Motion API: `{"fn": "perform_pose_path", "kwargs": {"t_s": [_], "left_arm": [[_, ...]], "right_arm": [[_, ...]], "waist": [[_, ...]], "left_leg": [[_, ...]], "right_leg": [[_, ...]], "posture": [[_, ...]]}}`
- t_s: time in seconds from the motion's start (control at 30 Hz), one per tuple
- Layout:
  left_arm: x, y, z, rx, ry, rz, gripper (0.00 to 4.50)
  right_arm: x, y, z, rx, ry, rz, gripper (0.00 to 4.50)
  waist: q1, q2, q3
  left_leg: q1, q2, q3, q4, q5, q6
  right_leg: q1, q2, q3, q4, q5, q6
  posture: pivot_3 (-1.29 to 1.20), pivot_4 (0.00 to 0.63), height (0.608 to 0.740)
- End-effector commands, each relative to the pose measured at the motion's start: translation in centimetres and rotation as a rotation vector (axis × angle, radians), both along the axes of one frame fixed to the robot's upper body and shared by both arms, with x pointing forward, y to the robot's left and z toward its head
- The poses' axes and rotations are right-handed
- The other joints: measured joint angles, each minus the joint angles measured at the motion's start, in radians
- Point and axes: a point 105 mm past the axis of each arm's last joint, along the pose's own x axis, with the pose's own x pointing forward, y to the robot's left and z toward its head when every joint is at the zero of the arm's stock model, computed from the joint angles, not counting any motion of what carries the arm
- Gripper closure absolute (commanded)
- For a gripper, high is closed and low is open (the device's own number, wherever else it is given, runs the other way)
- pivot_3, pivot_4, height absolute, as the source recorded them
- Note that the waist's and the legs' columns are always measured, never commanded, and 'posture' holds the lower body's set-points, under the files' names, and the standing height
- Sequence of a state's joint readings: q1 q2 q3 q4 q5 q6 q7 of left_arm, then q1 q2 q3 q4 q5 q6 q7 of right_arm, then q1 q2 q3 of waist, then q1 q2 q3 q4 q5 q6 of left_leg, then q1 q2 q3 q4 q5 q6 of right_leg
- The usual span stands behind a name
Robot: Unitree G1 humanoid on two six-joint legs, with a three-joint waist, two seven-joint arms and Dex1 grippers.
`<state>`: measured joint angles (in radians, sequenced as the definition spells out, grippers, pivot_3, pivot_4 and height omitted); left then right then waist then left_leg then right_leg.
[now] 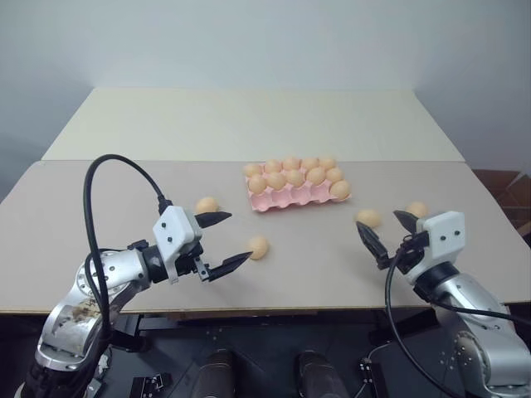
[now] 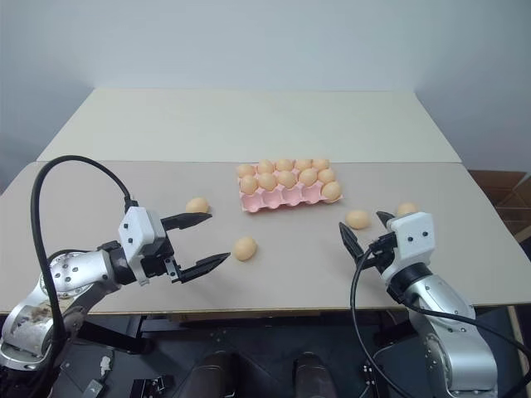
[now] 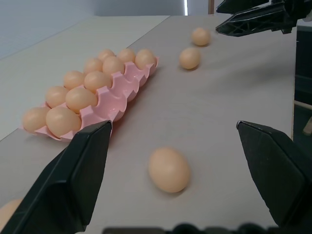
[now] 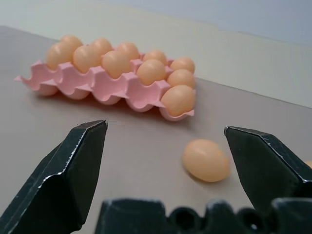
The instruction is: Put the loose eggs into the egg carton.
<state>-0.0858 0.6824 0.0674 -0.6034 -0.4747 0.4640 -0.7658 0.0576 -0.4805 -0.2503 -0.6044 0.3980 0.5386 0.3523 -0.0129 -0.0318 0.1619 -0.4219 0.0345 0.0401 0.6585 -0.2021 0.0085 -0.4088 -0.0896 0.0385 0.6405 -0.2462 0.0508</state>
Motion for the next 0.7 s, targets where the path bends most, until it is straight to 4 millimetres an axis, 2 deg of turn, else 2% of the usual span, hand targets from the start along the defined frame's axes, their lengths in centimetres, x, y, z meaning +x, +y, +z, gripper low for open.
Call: {"fn": "perform_pose_path", "kwargs": {"t_s": [0.03, 0.27, 0.43, 0.7], "left_arm": [[-0.1, -0.4, 0.9, -0.001, -0.047, -0.003, 0.05], [0.2, -0.6, 1.0, 0.003, -0.053, -0.005, 0.05], [0.2, -0.8, 1.1, 0.006, -0.057, -0.017, 0.05], [0.2, -1.0, 1.1, 0.016, -0.058, -0.030, 0.05]], "right_arm": [[0.8, -0.4, 0.4, -0.053, 0.018, -0.010, 0.00], [3.5, -0.7, -0.2, -0.087, 0.090, -0.077, 0.00], [5.8, -1.4, -1.4, -0.139, 0.131, -0.150, 0.00], [8.4, -1.7, -3.0, -0.181, 0.184, -0.194, 0.00]], "waist": [[0.000, 0.000, 0.000], [-0.001, 0.000, 0.000], [0.000, 0.000, 0.000], [-0.001, 0.000, 0.000]], "left_leg": [[0.000, 0.000, 0.000, 0.000, 0.000, 0.000], [0.000, 0.000, 0.000, 0.000, 0.000, 0.000], [-0.001, 0.000, 0.000, 0.000, 0.000, 0.000], [-0.001, -0.001, 0.000, 0.000, 0.000, 0.000]], "right_leg": [[0.000, 0.000, 0.000, 0.000, 0.000, 0.000], [0.000, 0.001, 0.000, 0.000, 0.000, 0.000], [0.000, 0.000, 0.000, 0.000, 0.001, 0.001], [-0.001, 0.001, 0.000, 0.000, 0.001, 0.001]], "posture": [[0.00, 0.150, 0.740], [0.00, 0.150, 0.740], [0.00, 0.150, 0.740], [0.00, 0.150, 0.740]]}}
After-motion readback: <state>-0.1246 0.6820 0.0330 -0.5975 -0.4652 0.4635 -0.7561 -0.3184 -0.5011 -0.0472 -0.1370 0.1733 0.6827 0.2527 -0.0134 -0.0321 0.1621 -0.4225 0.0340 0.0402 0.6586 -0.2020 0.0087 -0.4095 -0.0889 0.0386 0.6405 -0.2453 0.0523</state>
